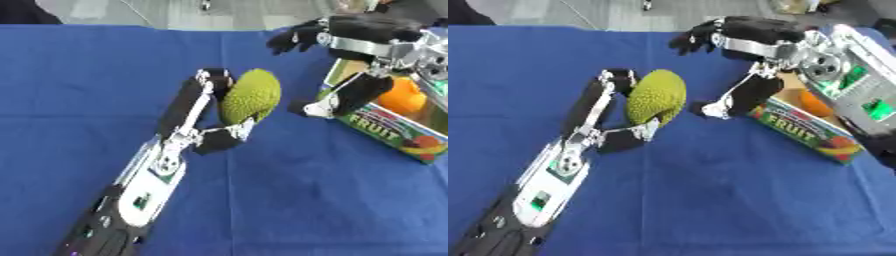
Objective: Pick up the objects with one hand, pass them to the other hand, and then place them into the box on the other side of the table.
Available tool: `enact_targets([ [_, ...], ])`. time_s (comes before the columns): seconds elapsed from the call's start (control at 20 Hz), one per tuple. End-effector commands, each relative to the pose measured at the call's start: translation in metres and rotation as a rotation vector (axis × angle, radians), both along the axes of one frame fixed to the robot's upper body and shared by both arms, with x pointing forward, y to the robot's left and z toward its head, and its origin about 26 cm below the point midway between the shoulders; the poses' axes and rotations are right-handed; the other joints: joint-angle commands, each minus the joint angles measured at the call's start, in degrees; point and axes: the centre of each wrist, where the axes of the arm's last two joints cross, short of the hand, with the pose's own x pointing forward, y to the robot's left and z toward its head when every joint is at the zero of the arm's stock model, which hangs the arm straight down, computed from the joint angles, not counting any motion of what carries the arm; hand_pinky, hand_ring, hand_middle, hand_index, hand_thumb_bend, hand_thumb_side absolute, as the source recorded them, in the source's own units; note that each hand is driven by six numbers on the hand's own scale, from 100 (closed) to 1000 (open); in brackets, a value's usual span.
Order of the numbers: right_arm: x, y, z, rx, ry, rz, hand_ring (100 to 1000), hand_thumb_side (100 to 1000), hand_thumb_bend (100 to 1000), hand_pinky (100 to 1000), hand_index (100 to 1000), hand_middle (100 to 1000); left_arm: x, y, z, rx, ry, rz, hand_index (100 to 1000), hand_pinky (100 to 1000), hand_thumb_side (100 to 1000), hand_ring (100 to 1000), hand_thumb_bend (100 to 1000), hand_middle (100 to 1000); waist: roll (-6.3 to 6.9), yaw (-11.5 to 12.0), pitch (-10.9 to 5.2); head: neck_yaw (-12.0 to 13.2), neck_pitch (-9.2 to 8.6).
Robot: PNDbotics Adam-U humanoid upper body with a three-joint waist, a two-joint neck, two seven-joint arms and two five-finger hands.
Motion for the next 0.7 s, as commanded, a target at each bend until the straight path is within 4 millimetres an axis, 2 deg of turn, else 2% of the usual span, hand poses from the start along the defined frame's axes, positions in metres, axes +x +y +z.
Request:
enact_targets([
  [0.05,-0.002,0.000,0.006,-0.014,-0.021,0.002,877,321,358,824,949,828,-0.007,-0.008,0.015,-0.019,-0.036,-0.045,443,479,100,465,100,414,-0.44,0.1,0.16,-0.2,-0.83],
  [0.7,-0.002,0.003,0.006,-0.019,0.030,0.026,861,341,328,809,947,815,-0.006,-0.021,0.010,0.026,-0.038,-0.068,444,480,100,466,100,415,-0.75,0.4,0.57,0.0,-0.99],
])
